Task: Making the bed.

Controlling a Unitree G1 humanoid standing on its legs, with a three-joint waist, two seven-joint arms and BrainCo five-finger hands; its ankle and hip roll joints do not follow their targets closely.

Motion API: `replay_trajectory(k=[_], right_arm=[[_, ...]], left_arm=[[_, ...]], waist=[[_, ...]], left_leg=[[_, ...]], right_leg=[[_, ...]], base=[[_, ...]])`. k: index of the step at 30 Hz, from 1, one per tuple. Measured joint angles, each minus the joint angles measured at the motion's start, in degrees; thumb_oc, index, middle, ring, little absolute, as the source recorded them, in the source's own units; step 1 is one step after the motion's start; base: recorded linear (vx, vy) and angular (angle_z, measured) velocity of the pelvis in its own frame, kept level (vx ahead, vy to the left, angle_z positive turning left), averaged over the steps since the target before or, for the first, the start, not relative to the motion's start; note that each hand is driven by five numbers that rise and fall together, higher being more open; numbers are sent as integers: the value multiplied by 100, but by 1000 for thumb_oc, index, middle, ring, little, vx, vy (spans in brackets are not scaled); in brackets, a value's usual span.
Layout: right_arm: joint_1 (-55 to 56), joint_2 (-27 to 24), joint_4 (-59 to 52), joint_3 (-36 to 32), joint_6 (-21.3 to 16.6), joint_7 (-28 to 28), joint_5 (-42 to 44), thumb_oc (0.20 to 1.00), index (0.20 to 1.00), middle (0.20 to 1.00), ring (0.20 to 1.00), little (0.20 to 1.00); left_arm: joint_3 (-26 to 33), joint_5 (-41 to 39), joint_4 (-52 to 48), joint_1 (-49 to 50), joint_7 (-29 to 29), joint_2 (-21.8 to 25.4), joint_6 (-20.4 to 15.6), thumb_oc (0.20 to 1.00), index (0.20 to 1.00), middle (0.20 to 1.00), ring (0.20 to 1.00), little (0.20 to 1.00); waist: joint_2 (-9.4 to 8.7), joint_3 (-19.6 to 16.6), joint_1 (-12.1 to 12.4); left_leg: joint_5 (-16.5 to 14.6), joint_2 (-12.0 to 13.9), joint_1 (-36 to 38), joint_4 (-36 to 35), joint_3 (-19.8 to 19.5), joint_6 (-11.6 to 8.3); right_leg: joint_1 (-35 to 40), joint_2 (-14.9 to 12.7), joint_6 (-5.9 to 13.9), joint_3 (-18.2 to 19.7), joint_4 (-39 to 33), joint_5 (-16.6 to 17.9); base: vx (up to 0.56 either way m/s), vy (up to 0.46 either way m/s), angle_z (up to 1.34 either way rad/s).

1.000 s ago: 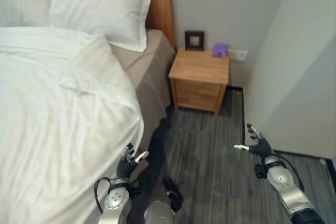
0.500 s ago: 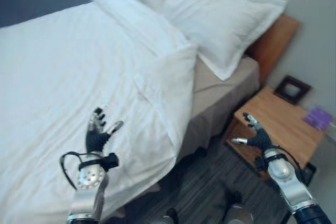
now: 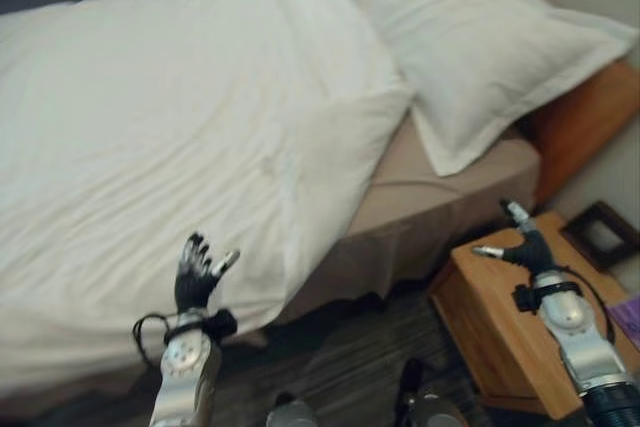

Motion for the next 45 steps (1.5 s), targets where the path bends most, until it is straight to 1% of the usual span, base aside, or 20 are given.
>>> replay_trajectory(k=[1, 2, 5, 6, 7, 10, 13, 15, 18, 20, 21, 22, 23, 25, 26, 27, 28, 33, 43, 45], right_arm=[[-89, 24, -230, -17, -59, -12, -1, 1000, 1000, 1000, 1000, 1000], [-23, 35, -395, -114, -72, -19, 1, 1000, 1000, 1000, 1000, 1000], [244, -18, -452, -250, 2, -21, -3, 1000, 1000, 1000, 1000, 1000], [345, -38, -436, -341, 7, -32, -7, 1000, 1000, 1000, 1000, 1000], [354, -34, -387, -281, 42, -28, -24, 1000, 1000, 1000, 1000, 1000], [202, -138, -407, -246, 50, -14, -264, 1000, 1000, 1000, 1000, 1000], [-104, -501, -411, -126, 55, -29, -478, 1000, 1000, 1000, 1000, 1000], [-270, -641, -366, 26, 74, -33, -630, 1000, 1000, 1000, 1000, 1000], [-645, -591, -134, 325, 71, -90, -687, 1000, 1000, 1000, 1000, 1000], [-880, -578, 116, 415, 179, -145, -688, 1000, 1000, 1000, 1000, 1000], [-1079, -585, 313, 545, 207, -154, -688, 1000, 1000, 1000, 1000, 1000], [-1265, -602, 448, 669, 254, -155, -687, 1000, 1000, 1000, 1000, 1000], [-1434, -616, 547, 689, 324, -197, -686, 1000, 1000, 1000, 1000, 1000], [-1512, -672, 790, 686, 459, -249, -687, 1000, 1000, 1000, 1000, 1000], [-1536, -695, 845, 689, 514, -253, -687, 1000, 1000, 1000, 1000, 1000], [-1561, -772, 860, 693, 519, -273, -687, 1000, 1000, 1000, 1000, 1000], [-1856, -851, 1120, 966, 573, -296, -686, 1000, 1000, 1000, 1000, 1000], [-3482, -1110, 1874, 1594, 653, -323, -699, 1000, 1000, 1000, 1000, 1000], [-5094, -1153, 2893, 2205, 681, -461, -905, 1000, 1000, 1000, 1000, 1000], [-5406, -748, 3369, 2344, 784, -548, -896, 1000, 1000, 1000, 1000, 1000]], left_arm=[[8, -25, -62, 210, -8, 122, 13, 1000, 1000, 1000, 1000, 1000], [0, -24, -57, 304, -27, 197, 34, 1000, 1000, 1000, 1000, 1000], [-18, -17, -32, 379, -102, 233, 54, 1000, 1000, 1000, 1000, 1000], [-32, -13, -45, 326, -158, 229, 54, 1000, 1000, 1000, 1000, 1000], [24, -8, -31, 217, -182, 277, 57, 1000, 1000, 1000, 1000, 1000], [125, 106, -23, 231, -190, 481, 91, 1000, 1000, 1000, 1000, 1000], [386, 280, -11, 157, -67, 703, 61, 1000, 1000, 1000, 1000, 1000], [433, 313, 106, -3, 138, 1060, 47, 1000, 1000, 1000, 1000, 1000], [407, 323, 480, -65, 336, 1484, 45, 1000, 1000, 1000, 1000, 1000], [224, 321, 817, -272, 343, 1568, 154, 1000, 1000, 1000, 1000, 1000], [209, 322, 843, -268, 344, 1578, 159, 1000, 1000, 1000, 1000, 1000], [212, 322, 888, -279, 343, 1608, 171, 1000, 1000, 1000, 1000, 1000], [186, 323, 887, -345, 294, 1645, 199, 1000, 1000, 1000, 1000, 1000], [169, 325, 881, -291, 244, 1542, 202, 1000, 1000, 1000, 1000, 1000], [158, 326, 878, -161, 232, 1541, 204, 1000, 1000, 1000, 1000, 1000], [174, 325, 872, -115, 232, 1553, 201, 1000, 1000, 1000, 1000, 1000], [255, 323, 935, -114, 234, 1570, 192, 1000, 1000, 1000, 1000, 1000], [281, 285, 1091, -455, 213, 1617, 192, 1000, 1000, 1000, 1000, 1000], [298, 36, 1331, -626, 196, 1901, 8, 1000, 1000, 1000, 1000, 1000], [-81, 44, 2073, -1100, 308, 2150, -26, 1000, 1000, 1000, 1000, 1000]], waist=[[-25, 27, -16], [43, -1, -97], [160, -42, -264], [289, -104, -405], [87, -91, -322], [-102, -175, -251], [-106, -205, -184], [-101, -224, -162], [-240, -309, -57], [-90, -216, -92], [-46, -186, -41], [-60, -192, -59], [-101, -190, -127], [-154, -136, -216], [-122, -113, -228], [59, -141, -283], [39, -110, -284], [-100, -19, -154], [106, 129, 169], [179, 172, 268]], left_leg=[[-108, 147, 29, 315, 686, -43], [-304, 221, 132, 263, 942, 27], [-515, 5, 640, -623, 569, -23], [-608, -52, 683, -935, 488, 87], [-611, -277, 743, -1234, 529, 257], [-569, -662, 934, -1559, 504, 361], [-621, -859, 960, -1590, 312, 469], [-504, -918, 947, -1676, -52, 674], [-394, -993, 794, -1709, -419, 842], [-257, -939, 749, -1829, -686, 954], [-241, -888, 675, -1829, -771, 971], [-229, -861, 613, -1829, -798, 952], [-202, -838, 425, -1868, -915, 789], [-262, -868, 539, -1745, -871, 658], [-282, -874, 615, -1508, -862, 629], [-366, -816, 726, -1651, -843, 502], [-297, -832, 813, -1786, -839, 480], [-248, -864, 699, -1817, -767, 471], [-143, -890, 63, -1809, -1085, 503], [-124, -861, -69, -1796, -1135, 499]], right_leg=[[10, 7, -2, -50, -27, -4], [44, 50, 19, -184, -73, 9], [198, 107, 89, -404, -77, 62], [225, 128, 96, -582, -44, 63], [106, -28, 144, -552, 70, 58], [74, -435, 289, -597, 387, 130], [-93, -893, 445, -510, 1253, 1], [-267, -1155, 720, -90, 1963, -140], [-61, -987, 882, 550, 1686, -293], [-22, -860, 967, 870, 1644, -412], [1, -777, 929, 915, 1090, -469], [59, -666, 916, 916, 504, -406], [309, -490, 909, 935, -222, -41], [407, -538, 877, 737, -135, 177], [437, -508, 848, 732, -39, 170], [492, -434, 857, 678, 14, 123], [512, -435, 866, 652, -15, 104], [434, -436, 859, 675, -199, 237], [60, -409, 844, 371, -195, 246], [-67, -386, 842, 392, -192, 246]], base=[[78, 94, 18], [-32, 121, 30], [-13, 69, 33], [7, 99, 38], [10, 144, 35], [31, 103, 15], [22, -20, 51], [69, -26, 109], [138, 19, 59], [167, -62, 59], [182, -59, 35], [317, -65, 55], [271, -85, 74], [198, -95, 63], [78, -97, 26], [109, -143, 7], [75, -114, 1], [59, -73, -2], [24, -52, 16], [19, -66, 5]])
